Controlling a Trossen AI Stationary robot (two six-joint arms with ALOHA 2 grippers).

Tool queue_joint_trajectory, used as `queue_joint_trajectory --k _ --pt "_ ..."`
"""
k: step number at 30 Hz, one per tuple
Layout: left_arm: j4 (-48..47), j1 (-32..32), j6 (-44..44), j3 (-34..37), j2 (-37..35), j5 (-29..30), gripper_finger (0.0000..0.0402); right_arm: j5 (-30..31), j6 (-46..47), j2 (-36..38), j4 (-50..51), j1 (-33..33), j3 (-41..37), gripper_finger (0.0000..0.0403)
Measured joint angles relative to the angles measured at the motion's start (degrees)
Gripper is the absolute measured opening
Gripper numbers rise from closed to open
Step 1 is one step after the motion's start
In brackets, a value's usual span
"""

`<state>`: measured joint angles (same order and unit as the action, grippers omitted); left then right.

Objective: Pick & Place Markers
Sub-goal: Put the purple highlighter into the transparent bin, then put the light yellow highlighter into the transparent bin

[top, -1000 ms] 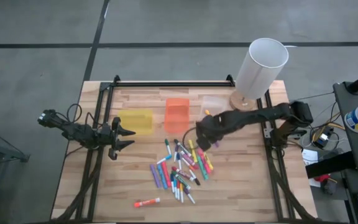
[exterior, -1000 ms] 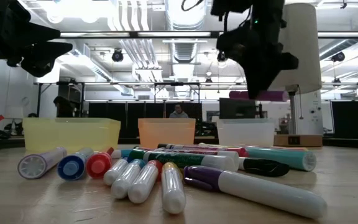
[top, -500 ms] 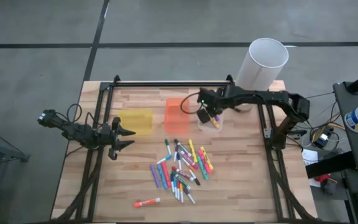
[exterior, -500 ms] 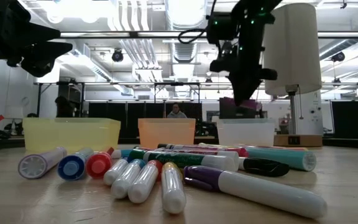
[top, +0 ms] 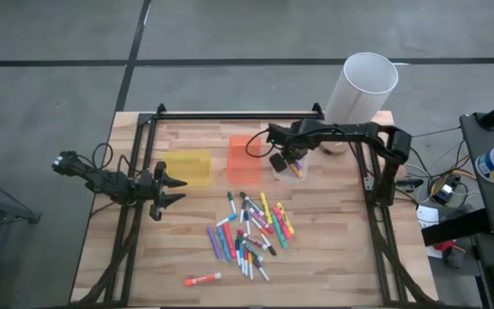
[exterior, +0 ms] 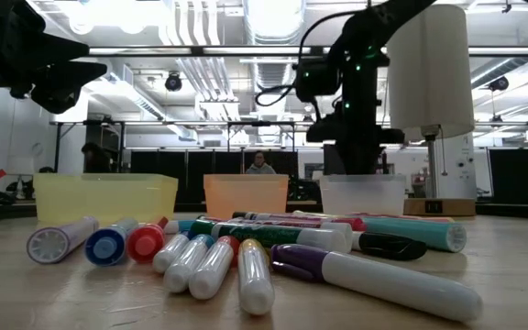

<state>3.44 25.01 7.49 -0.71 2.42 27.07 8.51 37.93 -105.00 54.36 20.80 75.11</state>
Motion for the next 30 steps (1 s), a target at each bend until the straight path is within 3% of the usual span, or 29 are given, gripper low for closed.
queue_joint_trajectory --k 21,30 --pt "-0.01 0.0 0.0 -0.01 -0.01 0.01 0.0179 -0.19 -1.32 -1.67 0.26 -0.07 0.34 0.0141" --pt "0.0 -0.01 0.0 0.0 0.0 0.0 0.0179 -6.66 -1.28 -1.15 2.72 -3.66 3.59 0.0155"
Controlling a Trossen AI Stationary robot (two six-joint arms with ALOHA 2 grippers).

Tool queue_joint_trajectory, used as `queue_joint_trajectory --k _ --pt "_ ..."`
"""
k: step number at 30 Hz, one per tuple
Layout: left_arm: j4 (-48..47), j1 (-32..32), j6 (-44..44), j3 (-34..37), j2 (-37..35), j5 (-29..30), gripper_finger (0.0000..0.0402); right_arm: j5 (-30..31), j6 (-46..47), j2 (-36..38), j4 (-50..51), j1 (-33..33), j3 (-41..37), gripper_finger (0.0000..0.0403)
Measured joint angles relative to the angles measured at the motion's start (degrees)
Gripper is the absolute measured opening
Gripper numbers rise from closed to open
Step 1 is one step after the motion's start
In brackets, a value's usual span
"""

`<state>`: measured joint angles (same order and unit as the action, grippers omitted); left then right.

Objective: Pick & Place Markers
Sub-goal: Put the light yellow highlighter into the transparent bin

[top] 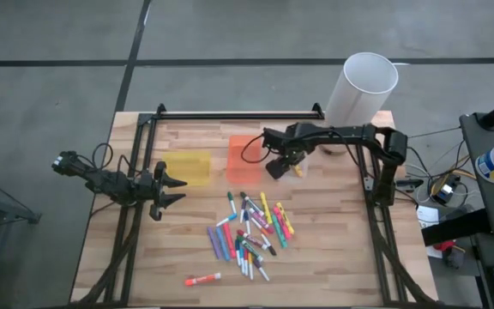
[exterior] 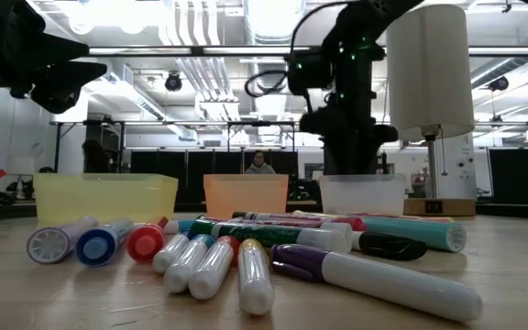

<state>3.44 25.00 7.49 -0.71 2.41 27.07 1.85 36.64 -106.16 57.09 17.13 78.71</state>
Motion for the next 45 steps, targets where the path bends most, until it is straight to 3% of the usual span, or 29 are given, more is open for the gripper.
queue_joint_trajectory --k 21,31,45 --pt "-0.01 0.0 0.0 0.0 0.0 0.0 0.0179 -0.99 12.84 0.03 3.69 -17.36 7.05 0.0154" --pt "0.0 0.0 0.0 0.0 0.0 0.0 0.0179 -0.98 20.22 -0.56 1.66 -22.77 3.2 0.0136" --pt "0.0 0.02 0.0 0.0 -0.02 0.0 0.0179 -1.55 25.3 -0.82 -6.86 -24.01 -4.65 0.0132"
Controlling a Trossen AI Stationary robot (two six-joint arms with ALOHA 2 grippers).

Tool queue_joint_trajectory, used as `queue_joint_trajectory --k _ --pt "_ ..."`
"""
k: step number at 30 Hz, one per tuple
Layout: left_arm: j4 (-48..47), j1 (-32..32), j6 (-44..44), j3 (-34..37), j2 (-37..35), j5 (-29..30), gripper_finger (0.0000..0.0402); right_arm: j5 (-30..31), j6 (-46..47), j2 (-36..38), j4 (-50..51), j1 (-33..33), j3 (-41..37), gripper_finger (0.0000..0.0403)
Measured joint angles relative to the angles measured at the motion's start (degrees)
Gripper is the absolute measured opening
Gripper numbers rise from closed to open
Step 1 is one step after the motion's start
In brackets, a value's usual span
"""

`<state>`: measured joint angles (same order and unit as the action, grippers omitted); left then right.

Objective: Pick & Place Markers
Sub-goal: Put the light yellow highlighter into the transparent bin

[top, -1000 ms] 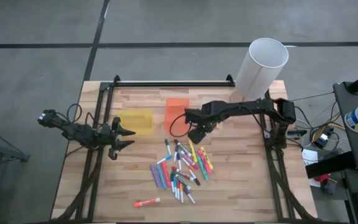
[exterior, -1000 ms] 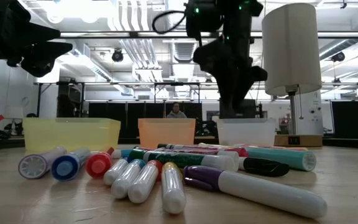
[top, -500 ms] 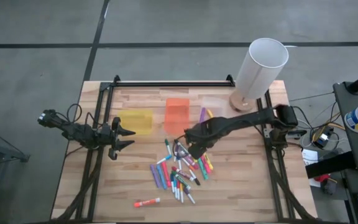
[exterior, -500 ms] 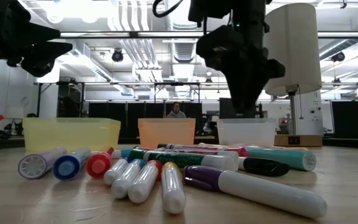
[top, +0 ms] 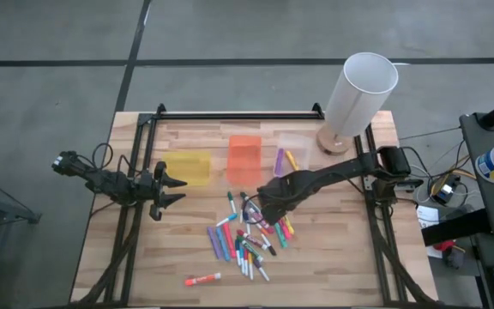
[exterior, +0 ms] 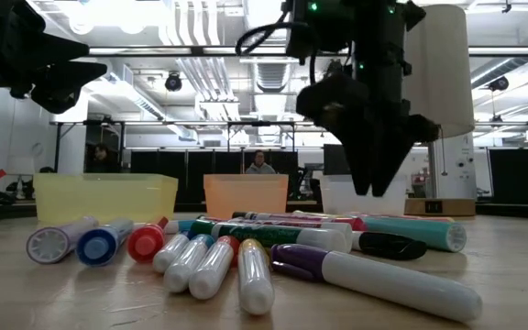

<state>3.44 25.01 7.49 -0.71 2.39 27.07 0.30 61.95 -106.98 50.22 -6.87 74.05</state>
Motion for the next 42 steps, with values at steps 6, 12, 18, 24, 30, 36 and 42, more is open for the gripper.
queue_joint_trajectory --k 6,12,18,24,30,36,42 --pt "-0.02 0.0 0.0 0.0 0.01 0.01 0.0179 -0.28 1.12 0.0 -4.06 -0.04 -3.06 0.0128" --pt "0.0 0.0 0.0 0.0 0.02 0.0 0.0179 -0.62 1.77 0.0 -8.8 -0.02 -6.04 0.0129" --pt "-0.02 -0.02 0.0 0.0 0.02 0.02 0.0179 -0.83 2.94 0.05 -9.45 -0.02 -9.15 0.012" --pt "-0.02 -0.02 0.0 0.0 0.02 0.0 0.0179 -1.05 2.81 0.22 -9.75 -0.02 -10.03 0.0082" --pt "0.0 -0.01 0.0 -0.01 0.0 0.02 0.0179 -2.12 -0.67 0.24 -8.98 -0.04 -6.05 0.0052" --pt "0.0 -0.02 0.0 -0.02 0.0 0.02 0.0179 -0.81 -4.47 0.63 -0.68 0.65 2.49 0.0052" --pt "-0.02 0.0 0.0 0.0 0.02 0.02 0.0179 8.04 -9.04 0.63 11.15 2.84 11.69 0.0056"
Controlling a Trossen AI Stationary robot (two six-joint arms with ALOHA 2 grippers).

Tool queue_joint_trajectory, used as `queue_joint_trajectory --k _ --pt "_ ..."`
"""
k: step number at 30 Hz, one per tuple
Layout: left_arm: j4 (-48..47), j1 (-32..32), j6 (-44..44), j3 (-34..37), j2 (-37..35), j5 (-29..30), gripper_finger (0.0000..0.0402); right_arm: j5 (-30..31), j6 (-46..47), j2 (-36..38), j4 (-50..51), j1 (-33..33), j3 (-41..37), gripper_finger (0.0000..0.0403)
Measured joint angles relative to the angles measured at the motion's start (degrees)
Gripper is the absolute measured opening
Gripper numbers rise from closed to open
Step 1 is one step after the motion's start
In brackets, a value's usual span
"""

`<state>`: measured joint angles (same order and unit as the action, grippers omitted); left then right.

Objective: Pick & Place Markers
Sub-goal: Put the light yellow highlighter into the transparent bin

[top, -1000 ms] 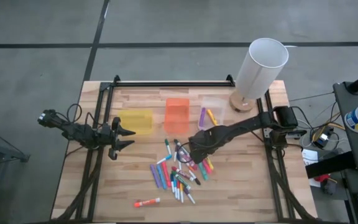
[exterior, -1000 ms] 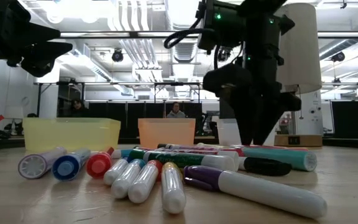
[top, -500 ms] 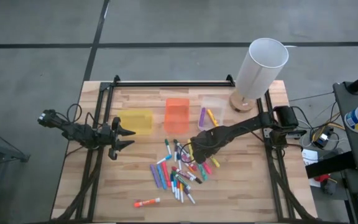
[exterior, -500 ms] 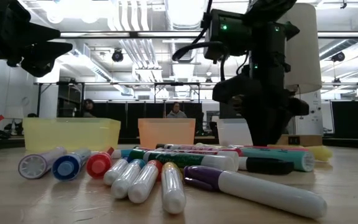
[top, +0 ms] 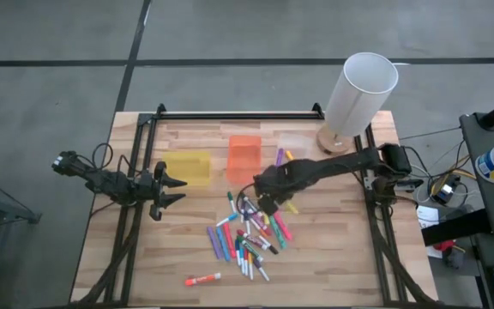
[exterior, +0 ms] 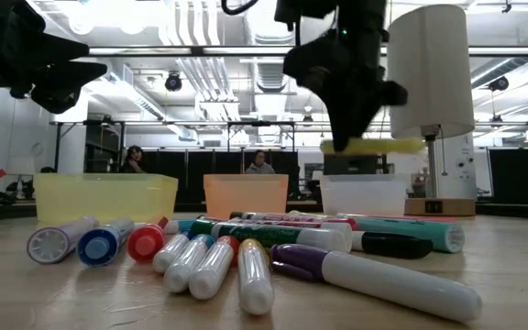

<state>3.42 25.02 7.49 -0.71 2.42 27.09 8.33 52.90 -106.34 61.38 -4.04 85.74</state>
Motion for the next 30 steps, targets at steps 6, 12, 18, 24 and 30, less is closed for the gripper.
queue_joint_trajectory --k 6,12,18,24,30 --pt "0.02 -0.02 0.0 -0.01 -0.02 -0.01 0.0179 8.4 -4.23 0.81 5.54 5.52 2.75 0.0057" --pt "0.0 0.0 0.0 -0.01 -0.01 -0.02 0.0179 11.57 -8.7 0.98 5.48 12.89 2.64 0.0058" --pt "0.0 0.0 0.0 -0.01 0.0 -0.02 0.0179 10.56 -9.84 0.57 3.74 18.96 1.41 0.0059" --pt "0.0 -0.01 0.0 -0.01 -0.01 -0.01 0.0179 6.01 -12.71 -0.7 -2.84 22.49 -1.99 0.0059" --pt "0.01 -0.01 0.0 0.0 -0.02 -0.01 0.0179 4.21 -11.49 -0.68 -5.44 25.27 -5.81 0.0059"
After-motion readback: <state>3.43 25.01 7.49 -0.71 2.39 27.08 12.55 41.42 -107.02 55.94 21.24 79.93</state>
